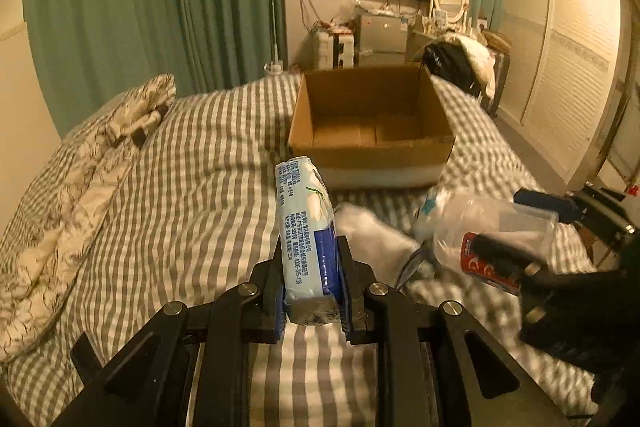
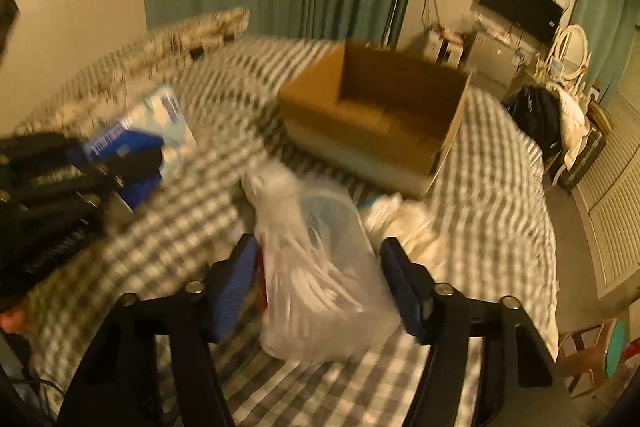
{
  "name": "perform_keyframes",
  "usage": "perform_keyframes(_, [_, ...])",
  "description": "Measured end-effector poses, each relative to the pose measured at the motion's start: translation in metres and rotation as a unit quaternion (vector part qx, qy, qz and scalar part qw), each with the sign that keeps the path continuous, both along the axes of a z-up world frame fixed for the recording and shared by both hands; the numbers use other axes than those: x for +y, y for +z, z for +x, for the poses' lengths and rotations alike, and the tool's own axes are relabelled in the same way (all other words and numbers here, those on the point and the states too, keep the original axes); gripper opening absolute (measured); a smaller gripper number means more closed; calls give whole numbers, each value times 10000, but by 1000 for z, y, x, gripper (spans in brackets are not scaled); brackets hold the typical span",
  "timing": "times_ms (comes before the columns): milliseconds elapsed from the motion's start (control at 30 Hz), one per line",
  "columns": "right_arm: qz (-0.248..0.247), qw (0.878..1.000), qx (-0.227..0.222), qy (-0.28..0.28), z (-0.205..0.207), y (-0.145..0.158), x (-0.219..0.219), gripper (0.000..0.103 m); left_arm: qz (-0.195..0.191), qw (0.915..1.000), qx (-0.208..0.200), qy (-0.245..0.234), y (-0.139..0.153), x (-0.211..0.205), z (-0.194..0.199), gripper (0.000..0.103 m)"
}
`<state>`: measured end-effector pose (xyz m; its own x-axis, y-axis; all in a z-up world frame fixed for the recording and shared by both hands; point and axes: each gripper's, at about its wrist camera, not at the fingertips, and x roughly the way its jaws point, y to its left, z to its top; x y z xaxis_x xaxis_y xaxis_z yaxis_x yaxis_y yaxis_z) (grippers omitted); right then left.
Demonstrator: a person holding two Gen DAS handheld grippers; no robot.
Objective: Organize objects
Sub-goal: 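Lift the clear floss jar with the right tool and carry it toward the box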
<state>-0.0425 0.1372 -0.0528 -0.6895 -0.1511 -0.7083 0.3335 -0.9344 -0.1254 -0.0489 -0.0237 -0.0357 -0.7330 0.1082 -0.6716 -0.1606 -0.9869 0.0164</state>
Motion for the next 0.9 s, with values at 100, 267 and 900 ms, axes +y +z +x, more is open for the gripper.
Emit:
perform_keyframes(100, [-103, 9995, 287, -12, -4, 26, 8, 54, 92, 9998, 125, -87, 18, 4, -15, 20])
perform_keyframes(267, [-277, 9977, 620, 24, -24, 63, 19, 3, 48, 9993, 334, -168, 41, 17, -47, 20])
perform_keyframes(900, [-425, 9915, -960, 766, -23, -37, -9, 64, -282, 9977, -415, 450, -45, -25, -22, 20])
